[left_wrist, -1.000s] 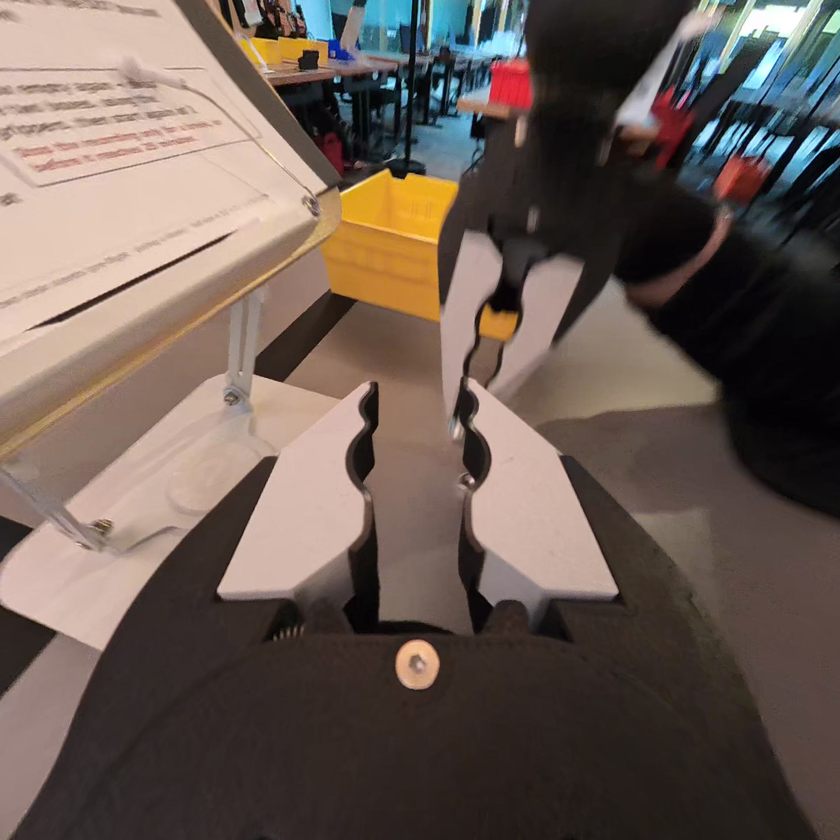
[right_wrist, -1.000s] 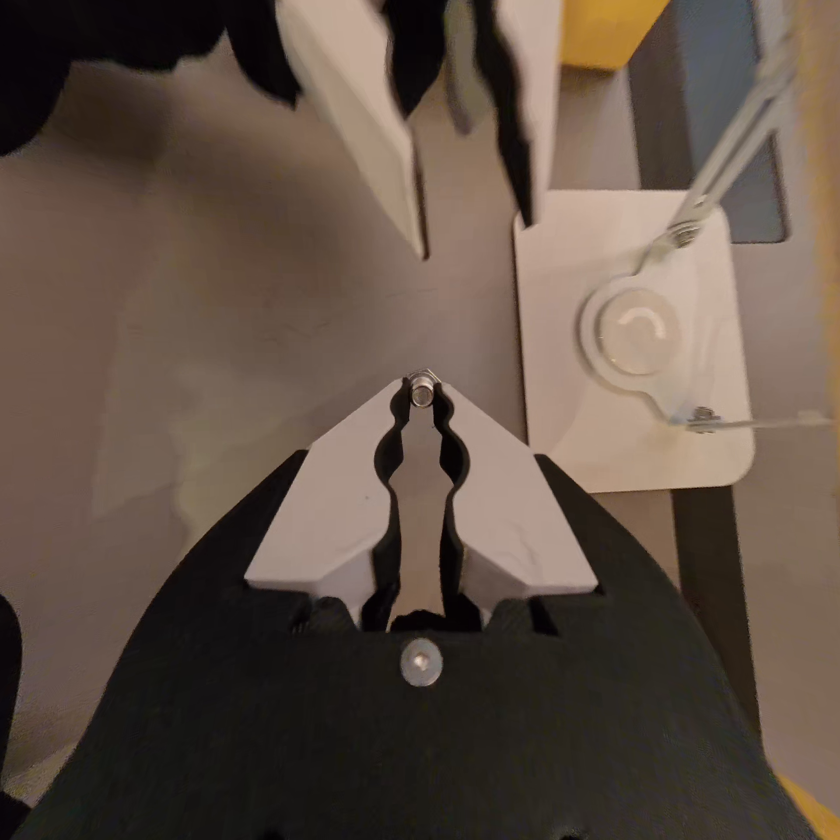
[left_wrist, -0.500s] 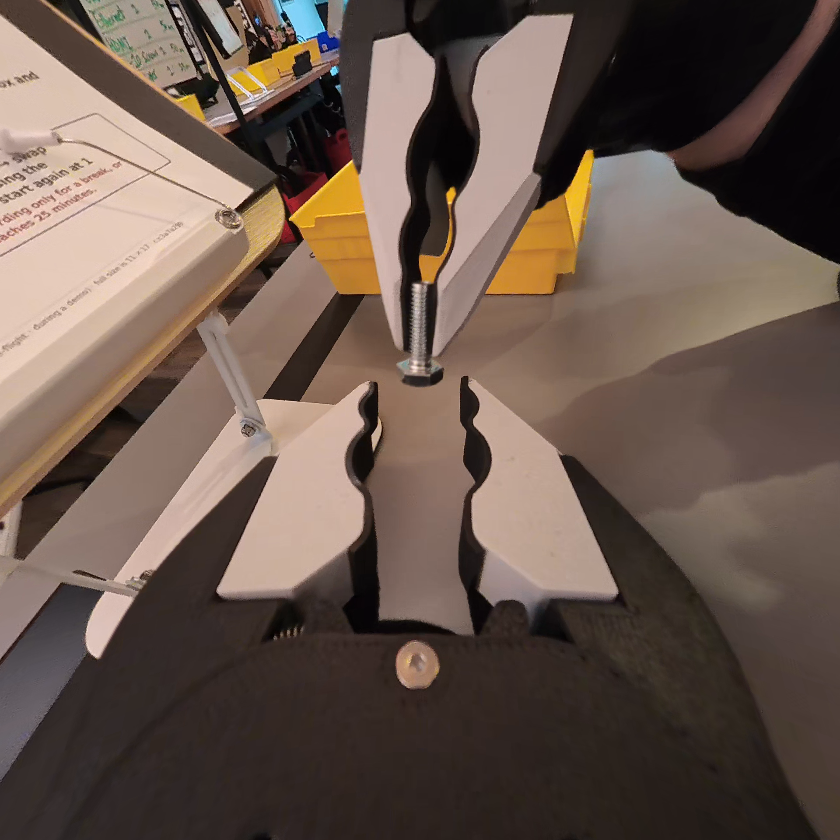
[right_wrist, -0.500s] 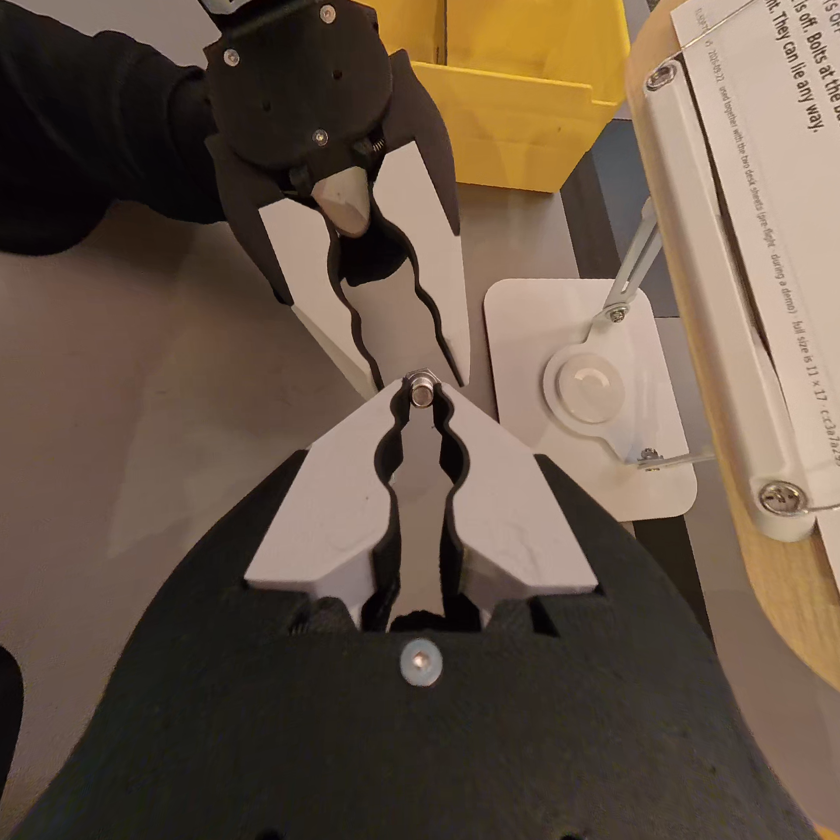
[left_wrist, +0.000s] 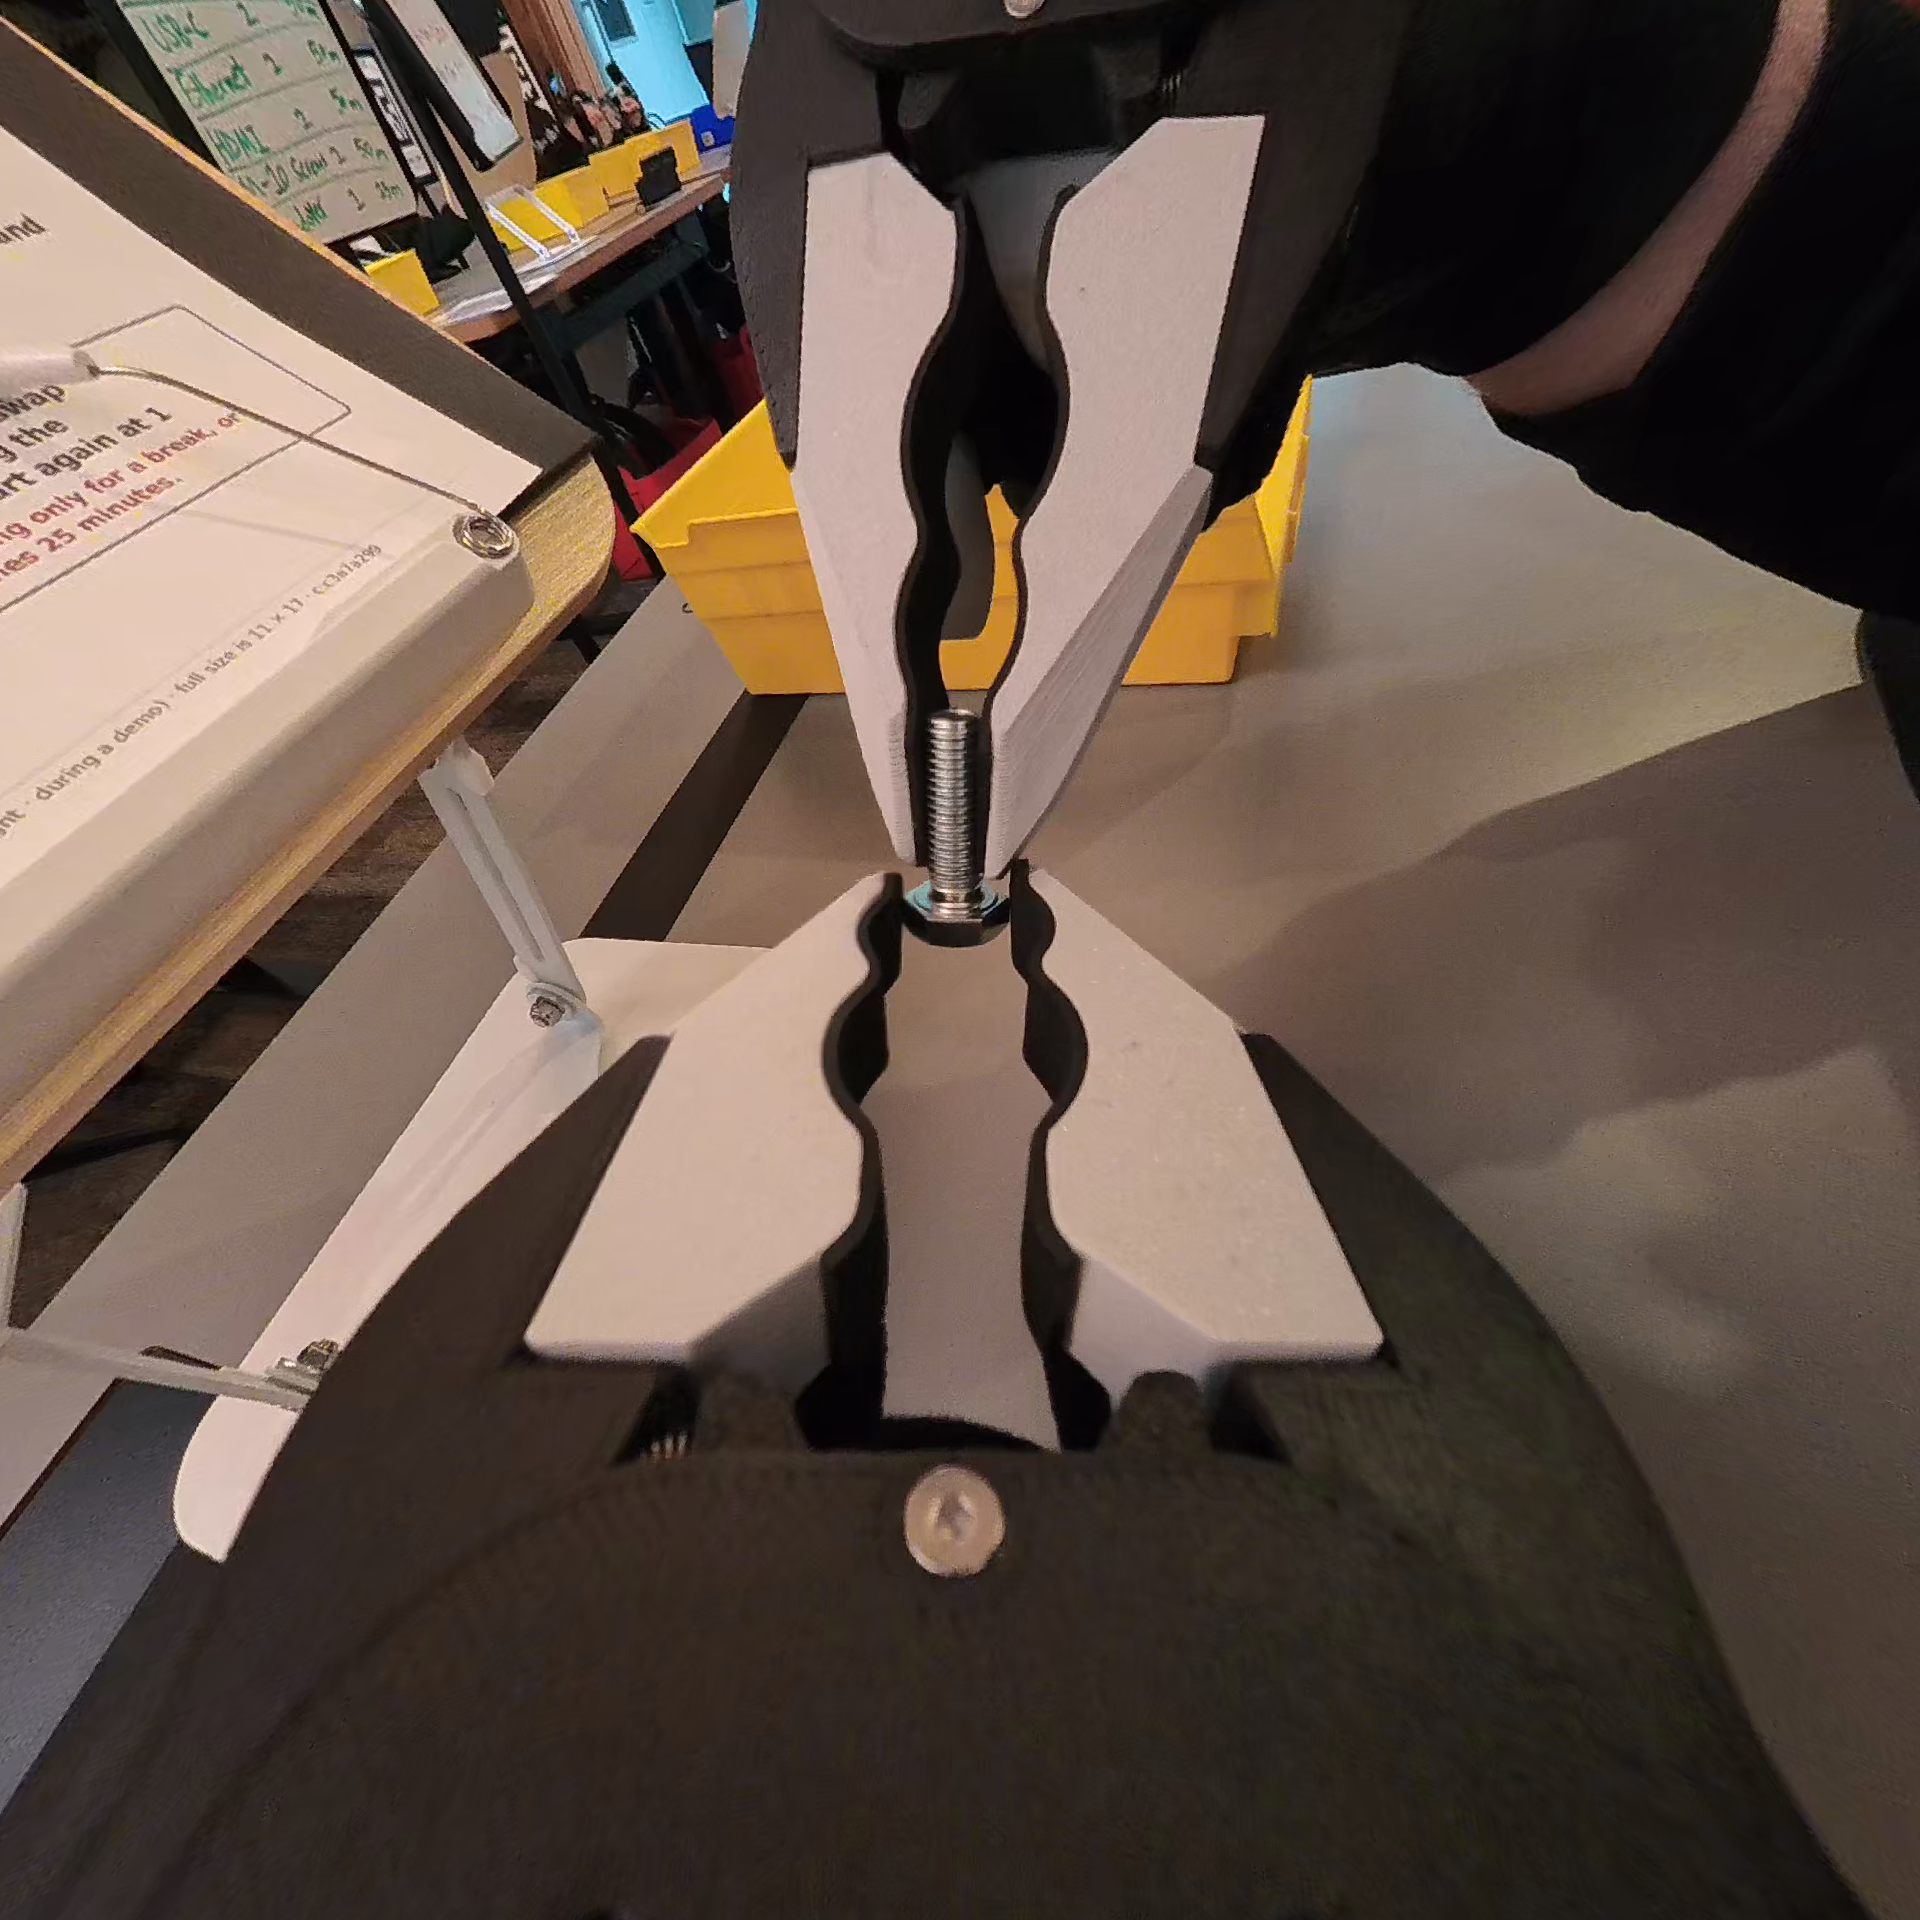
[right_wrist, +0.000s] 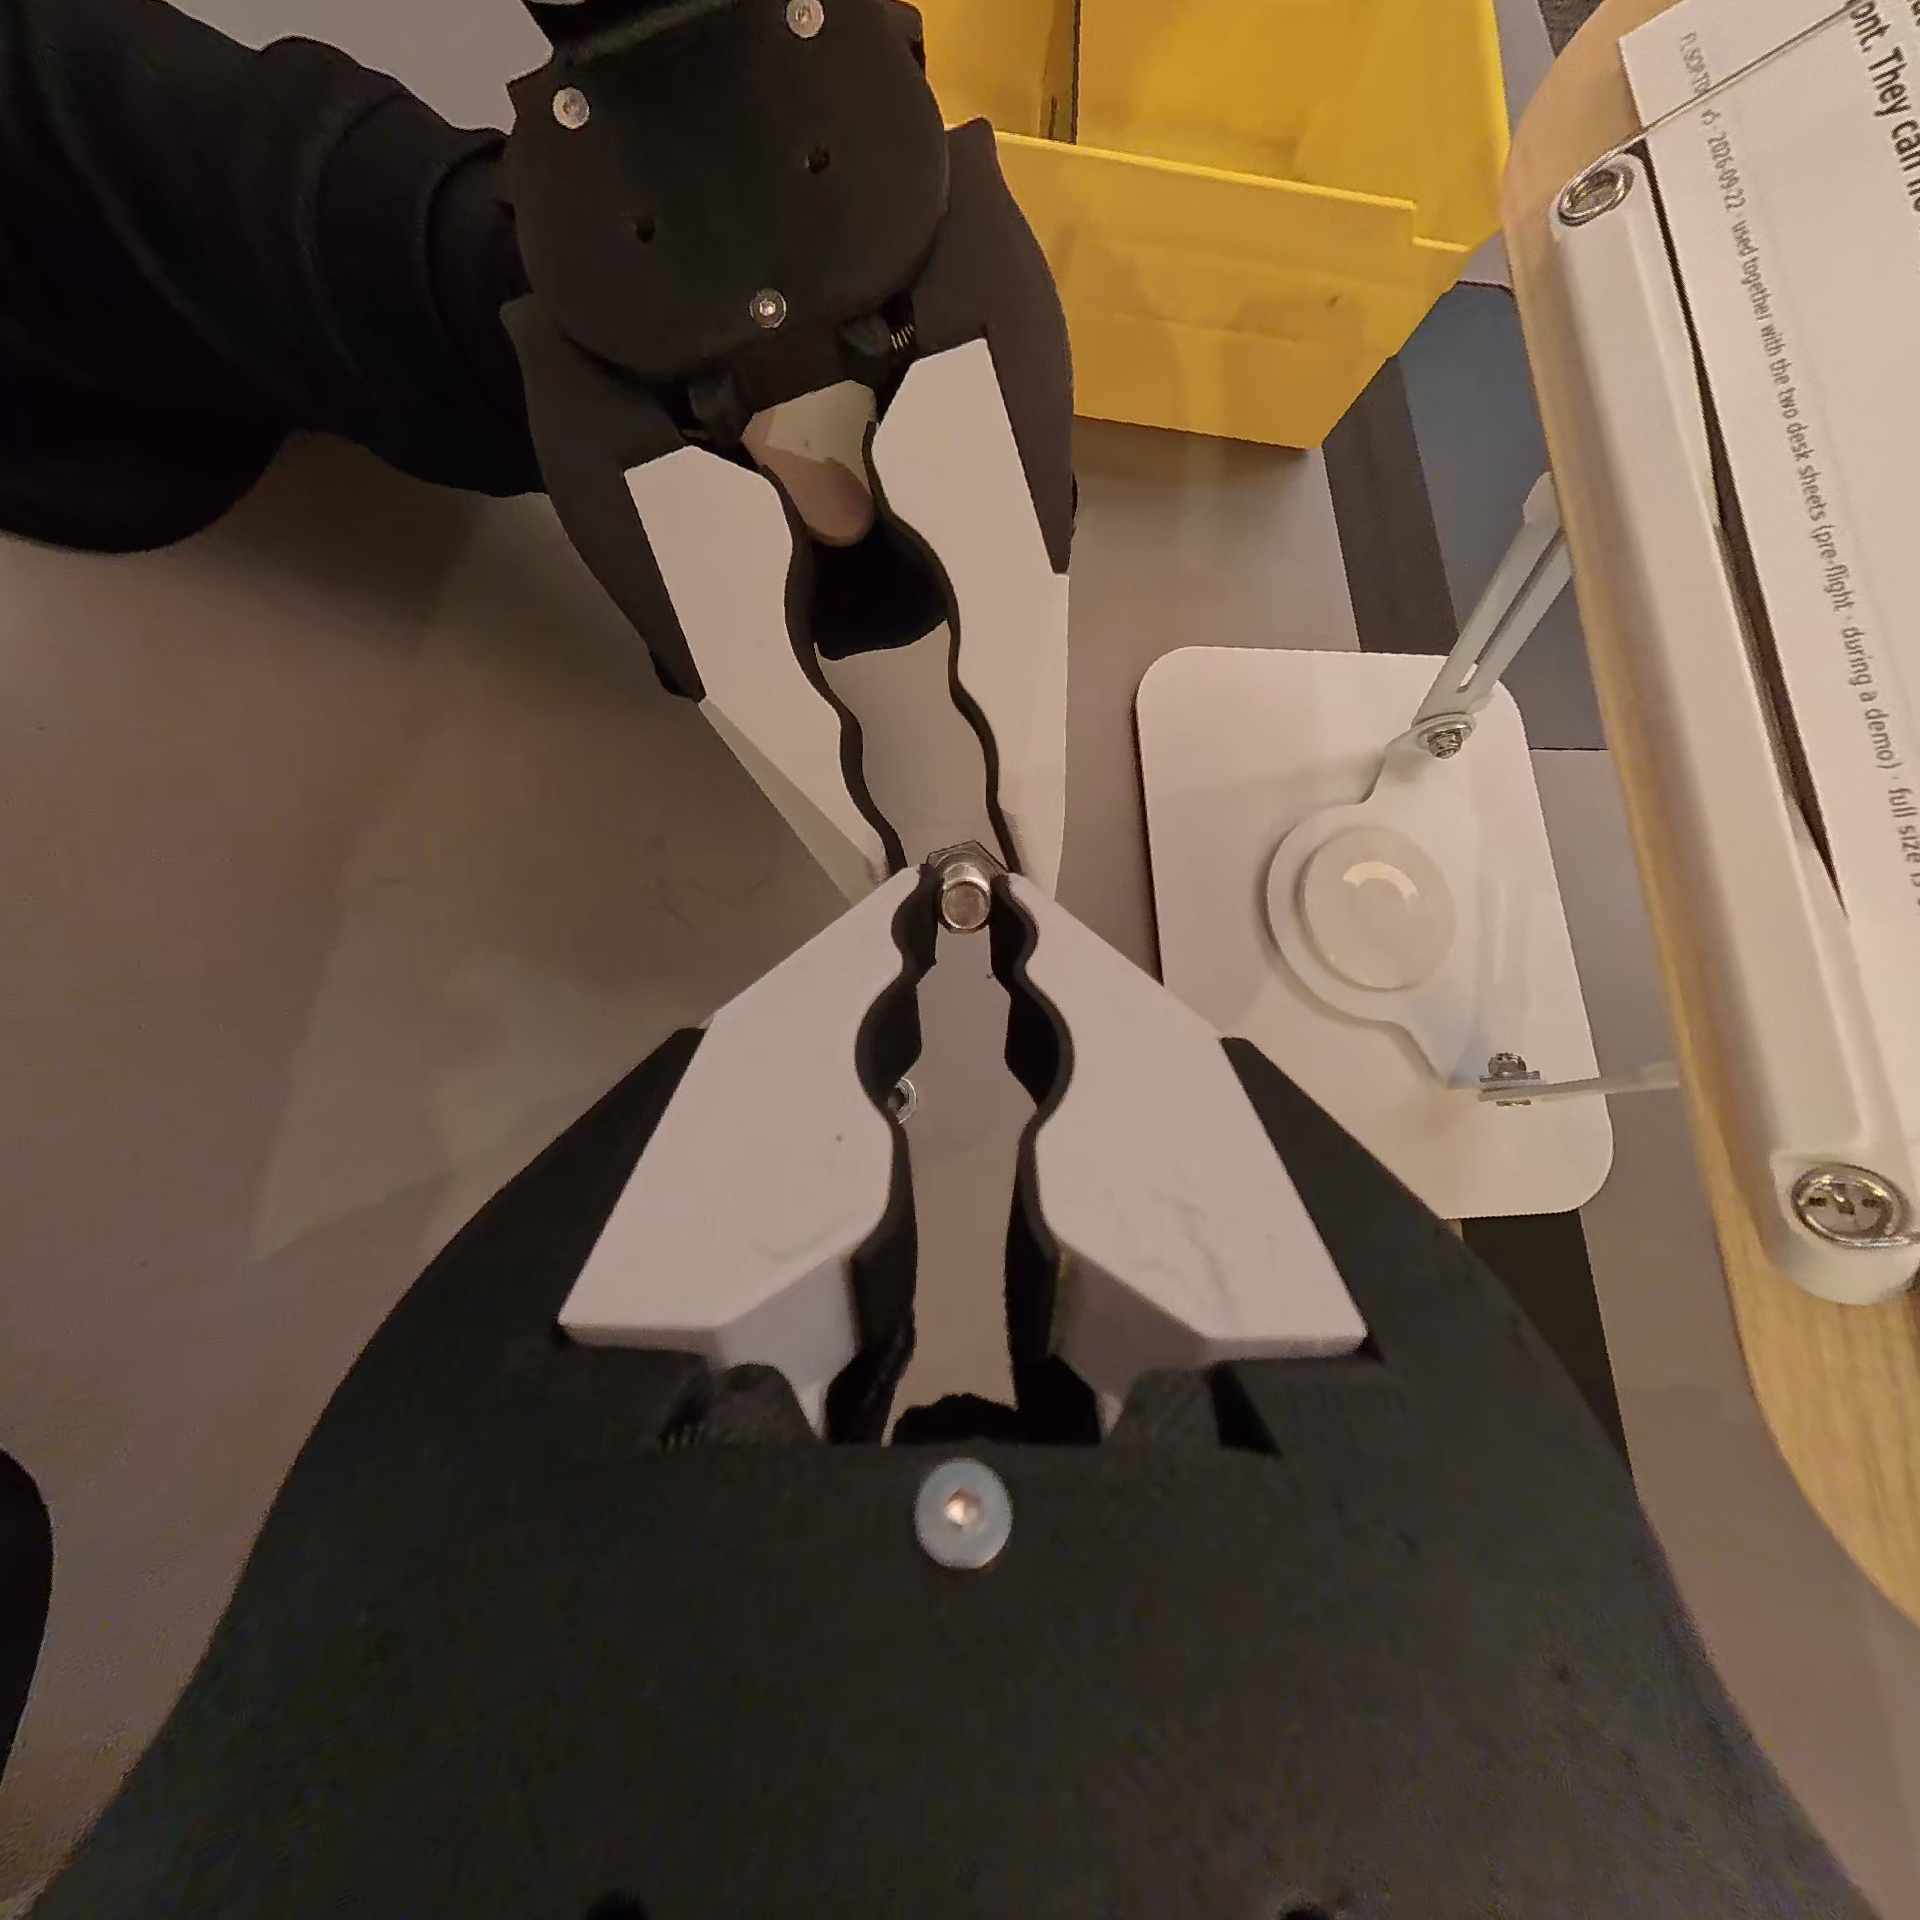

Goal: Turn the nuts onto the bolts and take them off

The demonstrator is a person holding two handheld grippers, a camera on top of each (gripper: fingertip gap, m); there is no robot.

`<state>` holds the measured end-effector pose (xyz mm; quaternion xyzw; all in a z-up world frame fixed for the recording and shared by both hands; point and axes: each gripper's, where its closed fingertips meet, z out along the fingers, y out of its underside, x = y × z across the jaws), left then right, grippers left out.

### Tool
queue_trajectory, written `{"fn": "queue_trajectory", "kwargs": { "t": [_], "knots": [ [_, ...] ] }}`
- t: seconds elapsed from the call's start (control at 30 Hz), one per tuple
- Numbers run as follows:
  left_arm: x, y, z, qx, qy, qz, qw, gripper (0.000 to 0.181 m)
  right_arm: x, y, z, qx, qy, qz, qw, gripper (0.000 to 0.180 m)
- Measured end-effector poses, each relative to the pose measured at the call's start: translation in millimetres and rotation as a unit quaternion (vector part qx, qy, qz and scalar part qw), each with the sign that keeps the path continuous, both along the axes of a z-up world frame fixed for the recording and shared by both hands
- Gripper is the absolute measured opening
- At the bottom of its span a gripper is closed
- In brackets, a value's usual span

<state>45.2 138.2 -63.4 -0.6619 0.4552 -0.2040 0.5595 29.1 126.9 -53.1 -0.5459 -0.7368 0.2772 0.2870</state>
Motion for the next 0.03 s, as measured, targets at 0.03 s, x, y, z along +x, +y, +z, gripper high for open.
{"fn": "queue_trajectory", "kwargs": {
  "t": [0.03],
  "knots": [
    [0.1,0.1,0.2,0.001,0.000,0.001,1.000,0.019,0.2,0.1,0.2,0.000,0.000,0.000,1.000,0.008]
  ]
}}
